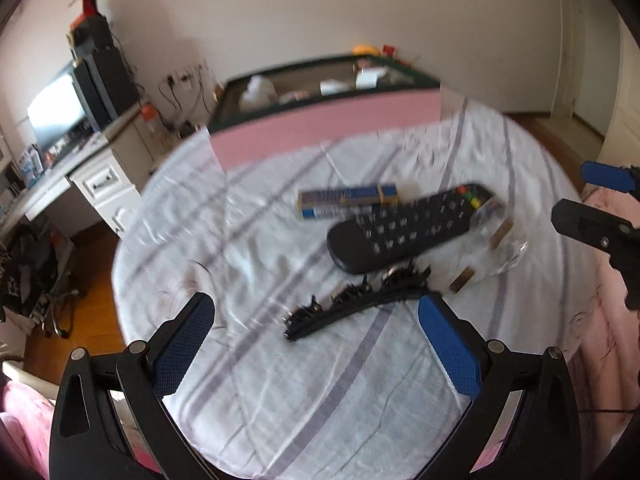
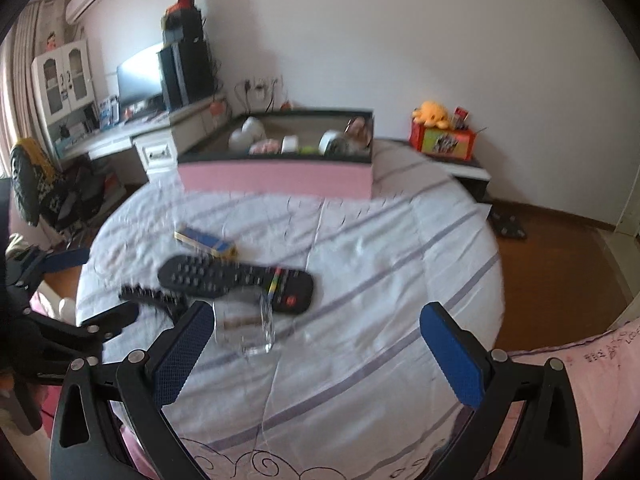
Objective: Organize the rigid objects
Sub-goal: 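Withdraw both tools from the box toward the remaining items, then grasp the black hair clip with the left tool while the right tool grasps the glass bottle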
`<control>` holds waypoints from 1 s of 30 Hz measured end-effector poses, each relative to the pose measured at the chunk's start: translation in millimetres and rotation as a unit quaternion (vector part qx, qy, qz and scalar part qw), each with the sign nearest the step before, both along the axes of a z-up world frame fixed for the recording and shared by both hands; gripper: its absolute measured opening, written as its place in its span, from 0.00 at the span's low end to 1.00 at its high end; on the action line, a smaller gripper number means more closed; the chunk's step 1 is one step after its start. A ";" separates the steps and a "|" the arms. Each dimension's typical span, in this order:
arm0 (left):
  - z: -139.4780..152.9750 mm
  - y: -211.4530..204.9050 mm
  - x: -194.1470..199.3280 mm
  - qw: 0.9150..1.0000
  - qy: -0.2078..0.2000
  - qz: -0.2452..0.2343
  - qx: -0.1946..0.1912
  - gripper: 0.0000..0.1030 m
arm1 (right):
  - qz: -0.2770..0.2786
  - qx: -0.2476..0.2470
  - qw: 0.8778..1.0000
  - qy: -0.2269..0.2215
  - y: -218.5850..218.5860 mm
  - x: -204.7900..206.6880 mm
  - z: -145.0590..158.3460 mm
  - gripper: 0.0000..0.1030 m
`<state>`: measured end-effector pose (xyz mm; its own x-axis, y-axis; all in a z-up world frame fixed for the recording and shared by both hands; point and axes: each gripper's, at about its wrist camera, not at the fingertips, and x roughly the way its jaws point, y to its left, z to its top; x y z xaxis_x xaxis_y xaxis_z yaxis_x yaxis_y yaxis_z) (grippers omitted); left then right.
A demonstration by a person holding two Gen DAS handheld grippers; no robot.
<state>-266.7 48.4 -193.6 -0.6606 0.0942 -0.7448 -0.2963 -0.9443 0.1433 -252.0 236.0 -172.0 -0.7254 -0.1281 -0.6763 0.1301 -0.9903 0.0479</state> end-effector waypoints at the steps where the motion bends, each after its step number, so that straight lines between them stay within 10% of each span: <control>1: -5.3 1.1 -3.2 1.000 -0.008 -0.003 0.002 1.00 | 0.002 0.000 1.000 -0.004 -0.5 -0.9 -3.0 1.00; 8: -19.6 4.9 -16.6 0.999 -0.015 -0.034 0.017 0.99 | 0.013 -0.001 0.999 -0.029 -6.9 -5.1 -19.4 1.00; 14: -17.7 -5.6 -9.3 0.996 -0.021 -0.060 0.058 0.48 | 0.018 0.000 0.999 -0.037 -17.5 -7.5 -24.0 1.00; 18: -15.2 -17.0 -1.6 0.995 -0.024 -0.065 0.067 0.34 | 0.026 0.001 0.999 -0.037 -32.3 -9.6 -25.4 1.00; 30: -13.7 -32.4 15.2 0.996 -0.022 -0.057 0.068 0.43 | 0.029 0.013 0.998 -0.047 -54.1 -25.1 -41.5 0.90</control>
